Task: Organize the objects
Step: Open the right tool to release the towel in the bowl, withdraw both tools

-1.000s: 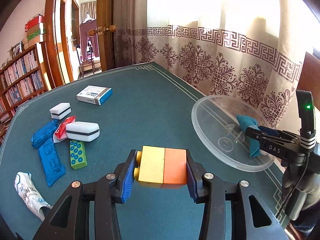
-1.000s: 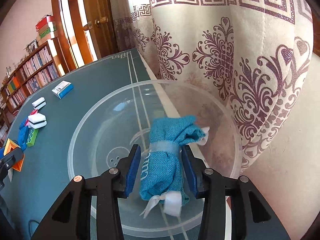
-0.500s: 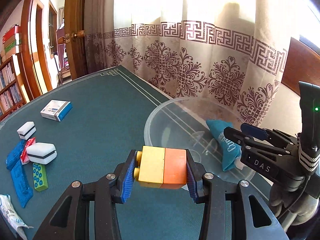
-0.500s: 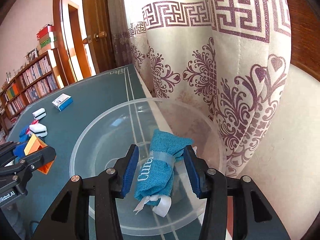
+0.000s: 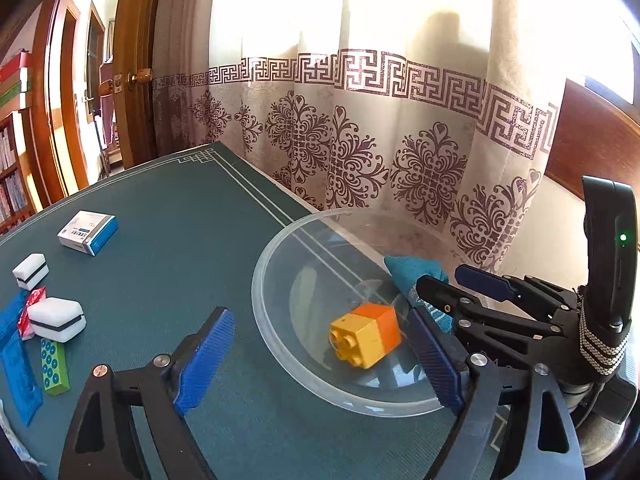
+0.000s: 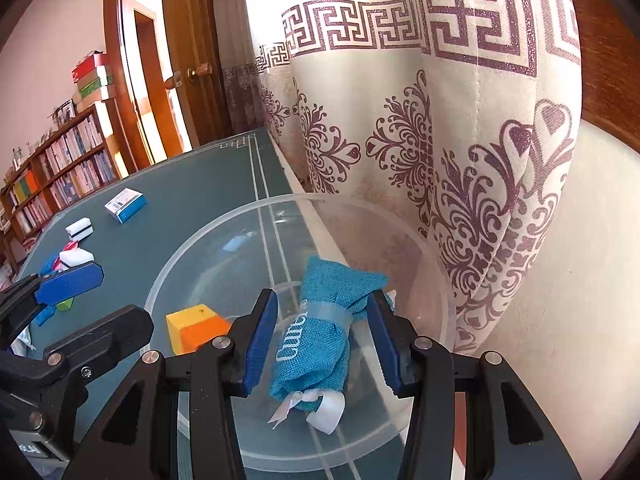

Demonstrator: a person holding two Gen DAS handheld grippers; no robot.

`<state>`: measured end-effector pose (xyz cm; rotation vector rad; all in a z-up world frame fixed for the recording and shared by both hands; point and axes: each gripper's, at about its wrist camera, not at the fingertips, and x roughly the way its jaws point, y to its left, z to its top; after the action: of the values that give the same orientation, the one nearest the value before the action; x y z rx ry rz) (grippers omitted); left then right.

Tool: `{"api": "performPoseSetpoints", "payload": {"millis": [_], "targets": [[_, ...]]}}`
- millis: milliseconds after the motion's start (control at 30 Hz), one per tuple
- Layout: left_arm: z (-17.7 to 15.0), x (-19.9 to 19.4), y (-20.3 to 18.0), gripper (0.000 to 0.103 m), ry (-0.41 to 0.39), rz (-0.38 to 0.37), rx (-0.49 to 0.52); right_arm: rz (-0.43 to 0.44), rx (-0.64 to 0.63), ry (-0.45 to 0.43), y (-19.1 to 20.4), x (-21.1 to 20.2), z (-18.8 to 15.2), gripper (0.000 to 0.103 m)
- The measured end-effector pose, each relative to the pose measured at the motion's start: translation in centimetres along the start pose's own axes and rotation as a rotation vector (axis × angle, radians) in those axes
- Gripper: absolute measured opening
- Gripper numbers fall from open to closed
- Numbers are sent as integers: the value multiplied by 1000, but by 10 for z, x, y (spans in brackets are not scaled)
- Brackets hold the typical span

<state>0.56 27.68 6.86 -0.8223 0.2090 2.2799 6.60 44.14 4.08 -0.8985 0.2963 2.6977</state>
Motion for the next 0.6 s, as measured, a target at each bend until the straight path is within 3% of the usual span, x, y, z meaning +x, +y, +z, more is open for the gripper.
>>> {"api": "performPoseSetpoints", "payload": {"millis": [200,333,600], "targets": [[-9,-4,12,92,17,54,-28,1,-15,-12,7,-2,-1,48],[-13,-10,21,103,15,93,-52,6,-31,-20,12,-5,-3,49],[-20,-26,50,103,21,158,-133,21,-65,-38,28,-12,-7,51]]}}
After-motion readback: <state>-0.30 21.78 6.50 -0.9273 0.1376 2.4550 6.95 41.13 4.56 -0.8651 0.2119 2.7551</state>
